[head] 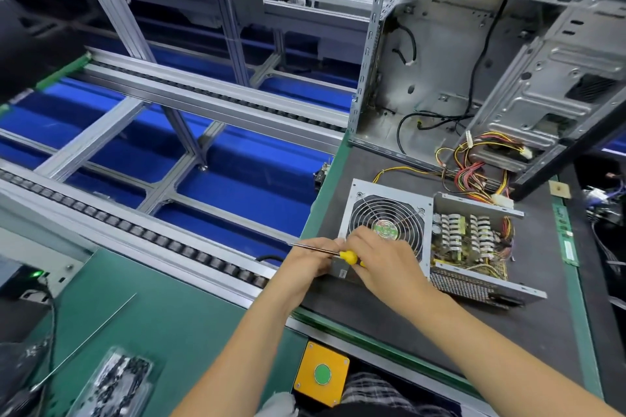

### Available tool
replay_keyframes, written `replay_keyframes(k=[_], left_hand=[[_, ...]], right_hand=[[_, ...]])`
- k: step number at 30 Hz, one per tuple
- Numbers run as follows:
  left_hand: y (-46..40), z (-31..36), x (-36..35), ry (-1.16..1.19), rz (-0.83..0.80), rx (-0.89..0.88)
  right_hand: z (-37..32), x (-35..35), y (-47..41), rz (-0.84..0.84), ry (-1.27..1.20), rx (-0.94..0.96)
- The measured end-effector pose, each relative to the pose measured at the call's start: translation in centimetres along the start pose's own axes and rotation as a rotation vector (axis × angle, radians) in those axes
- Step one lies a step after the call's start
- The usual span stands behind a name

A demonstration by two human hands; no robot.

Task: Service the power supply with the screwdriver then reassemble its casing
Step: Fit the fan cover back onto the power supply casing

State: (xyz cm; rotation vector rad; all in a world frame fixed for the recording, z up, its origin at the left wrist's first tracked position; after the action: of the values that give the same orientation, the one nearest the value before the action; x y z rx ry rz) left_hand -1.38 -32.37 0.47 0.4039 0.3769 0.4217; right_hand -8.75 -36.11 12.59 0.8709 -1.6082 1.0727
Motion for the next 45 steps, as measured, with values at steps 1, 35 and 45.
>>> replay_keyframes(k=[1, 35, 45], left_hand=[[0.1, 0.1, -0.1, 0.007, -0.004, -0.006], [-0.4, 0.1, 0.6, -0.110, -0.014, -0.018], [-0.2, 0.4, 0.5, -0.110, 0.003, -0.017]], right_hand=[[-0.4, 0.1, -0.1, 0.007, 0.026, 0.028], [5.0, -3.5, -1.3, -0.281, -0.448, -0.382], [3.6, -2.6, -1.0, -0.218, -0.269, -0.294]])
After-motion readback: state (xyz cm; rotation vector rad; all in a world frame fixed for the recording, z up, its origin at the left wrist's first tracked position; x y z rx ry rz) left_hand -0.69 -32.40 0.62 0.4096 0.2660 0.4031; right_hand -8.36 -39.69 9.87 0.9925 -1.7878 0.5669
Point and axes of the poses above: each hand's wrist, its own y-axis away from the middle knuckle, its own x-axis out of the back of the hand, z = x × y, the point moved 10 cm from there along -y, towards the middle knuckle, and after that the axes turned 5 degrees about y, right-handed, at the moved point
